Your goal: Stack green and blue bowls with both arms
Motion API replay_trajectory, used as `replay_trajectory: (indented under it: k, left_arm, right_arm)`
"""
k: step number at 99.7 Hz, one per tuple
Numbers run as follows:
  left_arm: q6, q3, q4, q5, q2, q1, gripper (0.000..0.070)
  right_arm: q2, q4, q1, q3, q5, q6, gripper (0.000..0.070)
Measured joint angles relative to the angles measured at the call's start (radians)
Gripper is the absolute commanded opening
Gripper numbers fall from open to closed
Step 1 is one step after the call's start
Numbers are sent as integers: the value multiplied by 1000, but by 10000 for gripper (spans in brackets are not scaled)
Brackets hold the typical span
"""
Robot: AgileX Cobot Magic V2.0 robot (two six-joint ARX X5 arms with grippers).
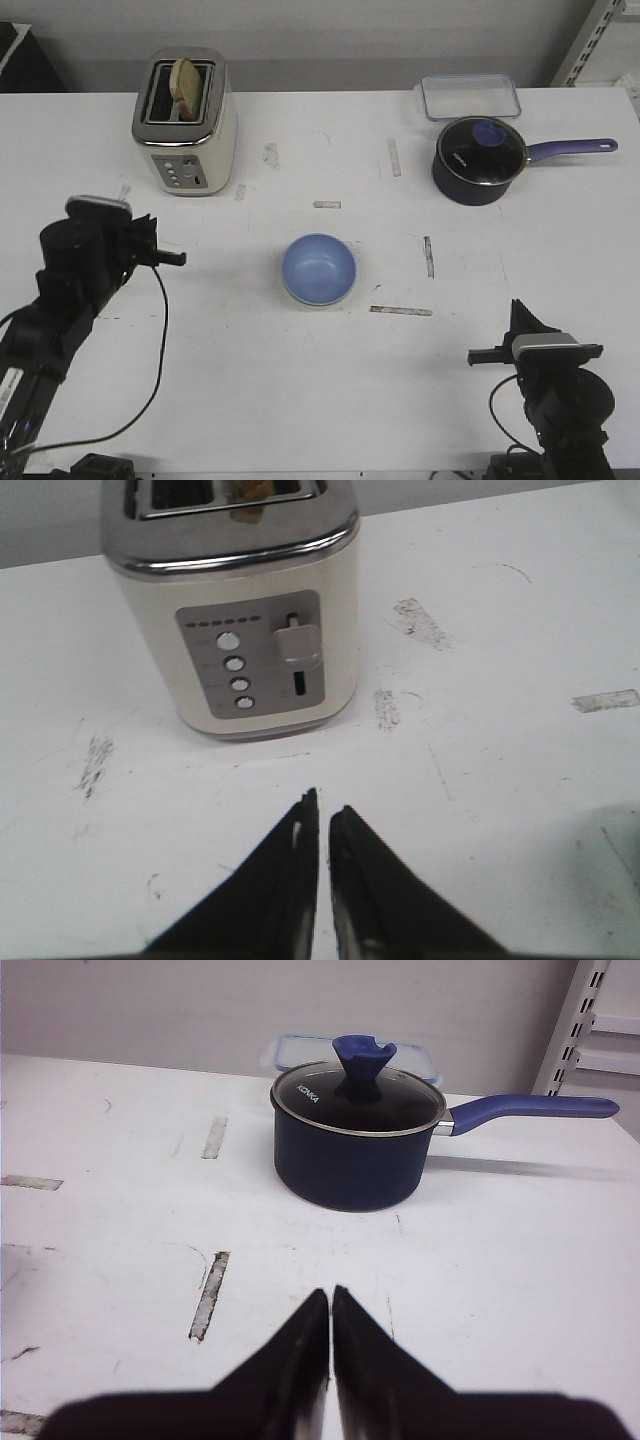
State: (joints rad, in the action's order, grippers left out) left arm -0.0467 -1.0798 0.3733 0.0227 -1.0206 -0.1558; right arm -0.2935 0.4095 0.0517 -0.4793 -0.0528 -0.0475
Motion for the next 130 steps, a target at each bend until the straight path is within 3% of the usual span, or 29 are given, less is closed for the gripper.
replay_trajectory:
  k: [12,37,51,121,130]
  left_arm:
    - [0,231,-58,0,217,98,1]
    - [0,444,-64,1,513,218,1]
    - [0,464,-58,0,616,223,2]
    - [4,466,-48,5,731,217,2]
    - [4,492,-93,6,753,195,2]
  right_arm:
    - [0,0,0,0,0,0,0]
    - [0,0,0,0,0,0,0]
    - [0,0,0,0,0,0,0]
    - [0,0,0,0,0,0,0]
    - [0,0,0,0,0,0,0]
